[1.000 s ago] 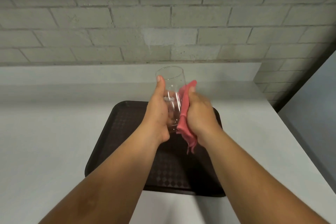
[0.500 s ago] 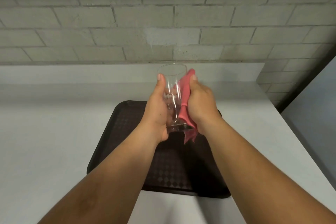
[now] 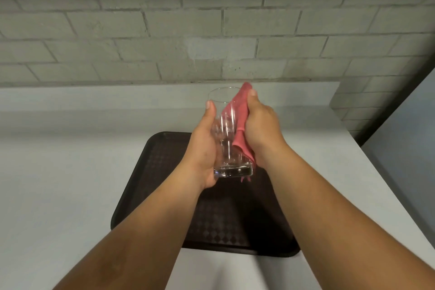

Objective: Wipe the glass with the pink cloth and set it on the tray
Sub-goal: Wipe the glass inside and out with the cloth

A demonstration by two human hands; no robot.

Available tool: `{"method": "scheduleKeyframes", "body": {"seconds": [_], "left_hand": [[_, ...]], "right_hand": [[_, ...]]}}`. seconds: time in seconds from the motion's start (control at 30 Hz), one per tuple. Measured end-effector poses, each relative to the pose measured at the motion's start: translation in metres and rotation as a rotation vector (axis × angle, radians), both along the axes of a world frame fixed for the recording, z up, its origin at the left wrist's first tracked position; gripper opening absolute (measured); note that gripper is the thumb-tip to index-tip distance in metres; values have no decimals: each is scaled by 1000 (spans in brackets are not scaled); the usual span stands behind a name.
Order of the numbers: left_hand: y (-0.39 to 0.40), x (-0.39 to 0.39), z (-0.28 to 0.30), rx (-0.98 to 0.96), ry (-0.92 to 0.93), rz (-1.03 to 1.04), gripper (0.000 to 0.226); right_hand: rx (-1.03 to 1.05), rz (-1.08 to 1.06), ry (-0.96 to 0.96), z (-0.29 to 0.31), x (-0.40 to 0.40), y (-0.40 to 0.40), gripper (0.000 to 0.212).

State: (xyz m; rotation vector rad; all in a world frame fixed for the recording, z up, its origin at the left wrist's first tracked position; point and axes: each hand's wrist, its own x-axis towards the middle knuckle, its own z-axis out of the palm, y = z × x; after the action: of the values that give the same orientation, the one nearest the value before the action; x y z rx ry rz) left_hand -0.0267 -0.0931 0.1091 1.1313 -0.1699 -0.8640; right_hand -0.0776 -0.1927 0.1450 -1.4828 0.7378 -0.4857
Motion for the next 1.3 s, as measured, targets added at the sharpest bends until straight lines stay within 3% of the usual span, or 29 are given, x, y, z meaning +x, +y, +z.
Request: {"method": "scheduleKeyframes", "body": {"seconds": [0.07, 0.17, 0.3, 0.37, 0.53, 0.63, 0.8, 0.87, 0.97, 1.03, 1.13, 1.3], "left_hand": [[0, 0, 2, -18, 20, 9, 86], [-2, 0, 3, 57, 13, 86, 87], [-1, 5, 4, 184, 36, 219, 87], [-2, 6, 6, 232, -18, 247, 80], [-1, -2, 3, 201, -107, 154, 77], [-1, -8, 2, 141, -98, 121, 74], [2, -8, 3, 7, -143, 1, 66], [3, -8, 7, -11, -125, 13, 67], [3, -3, 4, 0, -98, 68, 51], [4, 0, 2, 68, -91, 152, 59], [4, 1, 2, 187, -171, 210, 63], [1, -8, 10, 66, -44, 51, 84]], "right_hand": [[115, 30, 15, -7, -6, -1, 57], [88, 61, 45, -17, -11, 8, 57], [-272, 159, 46, -31, -23, 26, 50], [-419, 202, 89, -38, -29, 37, 59], [-567, 71, 116, -29, -23, 42, 68], [-467, -35, 48, -13, -11, 24, 51], [71, 8, 14, -7, -13, 4, 57], [151, 23, 7, -11, -19, 6, 55], [-50, 86, 14, -19, -28, 21, 46], [-261, 170, 48, -23, -36, 33, 44], [-478, 169, 115, -30, -37, 44, 63], [-616, 98, 129, -25, -34, 53, 71]]}}
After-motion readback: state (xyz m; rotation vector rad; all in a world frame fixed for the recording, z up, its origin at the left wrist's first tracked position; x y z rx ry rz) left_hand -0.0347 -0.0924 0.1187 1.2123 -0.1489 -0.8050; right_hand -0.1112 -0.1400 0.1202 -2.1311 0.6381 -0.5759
